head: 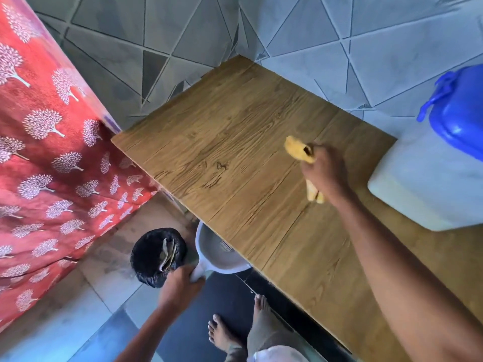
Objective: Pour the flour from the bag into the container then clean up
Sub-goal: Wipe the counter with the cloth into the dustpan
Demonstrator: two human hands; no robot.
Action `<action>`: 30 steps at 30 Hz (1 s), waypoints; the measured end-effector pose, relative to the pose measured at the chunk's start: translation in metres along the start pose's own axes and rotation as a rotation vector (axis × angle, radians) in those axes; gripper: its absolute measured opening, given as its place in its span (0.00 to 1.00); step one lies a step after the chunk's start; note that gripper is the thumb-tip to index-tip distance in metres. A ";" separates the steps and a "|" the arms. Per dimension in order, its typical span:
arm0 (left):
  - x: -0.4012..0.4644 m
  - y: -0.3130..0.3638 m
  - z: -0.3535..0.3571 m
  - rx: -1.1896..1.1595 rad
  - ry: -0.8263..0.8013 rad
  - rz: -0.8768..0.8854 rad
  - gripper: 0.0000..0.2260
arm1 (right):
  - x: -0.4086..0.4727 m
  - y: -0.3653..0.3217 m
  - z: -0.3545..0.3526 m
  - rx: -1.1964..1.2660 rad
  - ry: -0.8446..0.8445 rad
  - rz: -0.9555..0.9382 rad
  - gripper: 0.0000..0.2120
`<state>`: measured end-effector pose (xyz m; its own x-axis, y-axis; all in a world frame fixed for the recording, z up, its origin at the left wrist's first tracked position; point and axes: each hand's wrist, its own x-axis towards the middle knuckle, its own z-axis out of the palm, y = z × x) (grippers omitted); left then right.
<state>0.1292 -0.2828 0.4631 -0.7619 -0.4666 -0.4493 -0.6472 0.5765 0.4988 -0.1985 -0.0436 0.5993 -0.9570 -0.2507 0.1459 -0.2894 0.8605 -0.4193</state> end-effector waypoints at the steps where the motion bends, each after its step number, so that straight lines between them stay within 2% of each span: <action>1: -0.001 0.000 0.002 -0.001 -0.005 0.000 0.14 | 0.018 0.017 0.003 -0.115 0.038 0.012 0.10; 4: -0.007 0.005 0.008 -0.011 0.000 0.003 0.12 | 0.054 0.064 0.009 -0.335 0.021 0.065 0.17; 8: -0.014 0.015 0.014 -0.015 0.029 -0.004 0.17 | 0.050 0.091 0.026 -0.430 -0.150 0.145 0.14; 12: -0.019 0.020 0.022 -0.012 0.034 -0.023 0.16 | 0.006 0.052 0.039 -0.177 -0.237 0.112 0.14; 15: -0.026 0.018 0.031 -0.020 0.034 -0.048 0.16 | -0.066 0.007 0.052 -0.006 -0.345 -0.098 0.12; 18: -0.033 0.015 0.039 -0.037 0.046 -0.043 0.16 | -0.139 -0.036 0.059 0.225 -0.562 -0.215 0.16; 19: -0.034 0.013 0.041 -0.050 0.051 -0.031 0.17 | -0.156 -0.048 0.059 0.350 -0.653 -0.190 0.14; 21: -0.034 0.009 0.044 -0.061 0.053 -0.024 0.17 | -0.177 -0.064 0.055 0.642 -0.830 -0.067 0.05; 22: -0.035 0.008 0.047 -0.047 0.054 -0.026 0.17 | -0.181 -0.064 0.054 0.749 -0.855 -0.002 0.04; 24: -0.035 0.007 0.051 -0.031 0.061 -0.040 0.18 | -0.175 -0.057 0.046 0.888 -0.812 0.140 0.04; 26: -0.035 0.009 0.054 -0.028 0.062 -0.061 0.16 | -0.153 -0.040 0.031 0.961 -0.716 0.246 0.08; 28: -0.037 0.011 0.058 -0.026 0.050 -0.076 0.15 | -0.121 -0.016 0.008 0.897 -0.543 0.264 0.11; 30: -0.041 0.015 0.061 -0.018 0.038 -0.088 0.15 | -0.084 0.011 -0.014 0.674 -0.322 0.180 0.11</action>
<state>0.1527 -0.2147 0.4439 -0.7020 -0.5403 -0.4640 -0.7120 0.5199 0.4720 -0.1212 -0.0066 0.5947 -0.9195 -0.3381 -0.2006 0.0198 0.4699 -0.8825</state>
